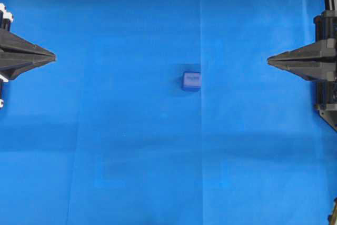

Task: Handover the blue block to the right arm after grasping it with the left arm, then place it in the designated position.
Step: 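Open the left gripper and move it toward the blue cube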

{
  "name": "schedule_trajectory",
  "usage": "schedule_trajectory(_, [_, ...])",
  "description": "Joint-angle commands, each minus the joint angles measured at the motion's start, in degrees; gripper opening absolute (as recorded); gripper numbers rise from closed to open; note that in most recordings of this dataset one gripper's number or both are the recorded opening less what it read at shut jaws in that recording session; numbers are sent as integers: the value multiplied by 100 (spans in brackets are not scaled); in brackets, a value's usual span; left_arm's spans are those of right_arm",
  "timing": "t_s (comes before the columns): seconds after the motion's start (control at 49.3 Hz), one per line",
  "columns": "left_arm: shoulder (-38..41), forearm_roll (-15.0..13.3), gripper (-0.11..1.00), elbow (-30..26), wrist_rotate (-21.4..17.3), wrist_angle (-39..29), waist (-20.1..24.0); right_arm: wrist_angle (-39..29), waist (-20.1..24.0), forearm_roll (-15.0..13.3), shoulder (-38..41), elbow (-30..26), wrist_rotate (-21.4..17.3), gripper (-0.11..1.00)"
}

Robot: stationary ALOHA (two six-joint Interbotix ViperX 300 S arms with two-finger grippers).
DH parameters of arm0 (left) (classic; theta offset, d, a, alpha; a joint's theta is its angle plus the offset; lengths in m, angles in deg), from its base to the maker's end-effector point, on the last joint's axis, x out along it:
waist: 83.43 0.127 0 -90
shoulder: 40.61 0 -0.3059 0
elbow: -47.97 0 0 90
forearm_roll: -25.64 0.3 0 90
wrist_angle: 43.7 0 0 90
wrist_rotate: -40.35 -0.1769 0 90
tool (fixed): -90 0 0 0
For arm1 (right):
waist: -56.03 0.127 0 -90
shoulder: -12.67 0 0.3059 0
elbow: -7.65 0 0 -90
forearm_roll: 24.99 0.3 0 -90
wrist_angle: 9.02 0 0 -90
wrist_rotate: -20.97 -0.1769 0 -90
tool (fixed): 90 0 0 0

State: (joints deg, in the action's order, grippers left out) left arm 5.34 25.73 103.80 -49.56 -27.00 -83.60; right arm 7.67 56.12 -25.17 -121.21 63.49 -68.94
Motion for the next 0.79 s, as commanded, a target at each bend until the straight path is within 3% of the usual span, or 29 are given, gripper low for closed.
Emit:
schedule_trajectory(0.0, [9, 18, 0, -53, 62, 18, -35, 26, 9, 0, 18, -97, 35, 1])
schedule_trajectory(0.264, [-44, 18, 0, -62, 79, -26, -62, -352, 18, -70, -18, -220, 18, -2])
schedule_trajectory(0.588, [0, 18, 0, -44, 62, -132, -62, -352, 9, -53, 0, -220, -53, -1])
schedule_trajectory(0.669, [0, 18, 3, -44, 53, -141, -62, -352, 9, -26, 0, -220, -62, 8])
schedule_trajectory(0.77, [-18, 26, 29, -44, 35, -167, -62, -369, 9, -26, 0, -229, -53, 32])
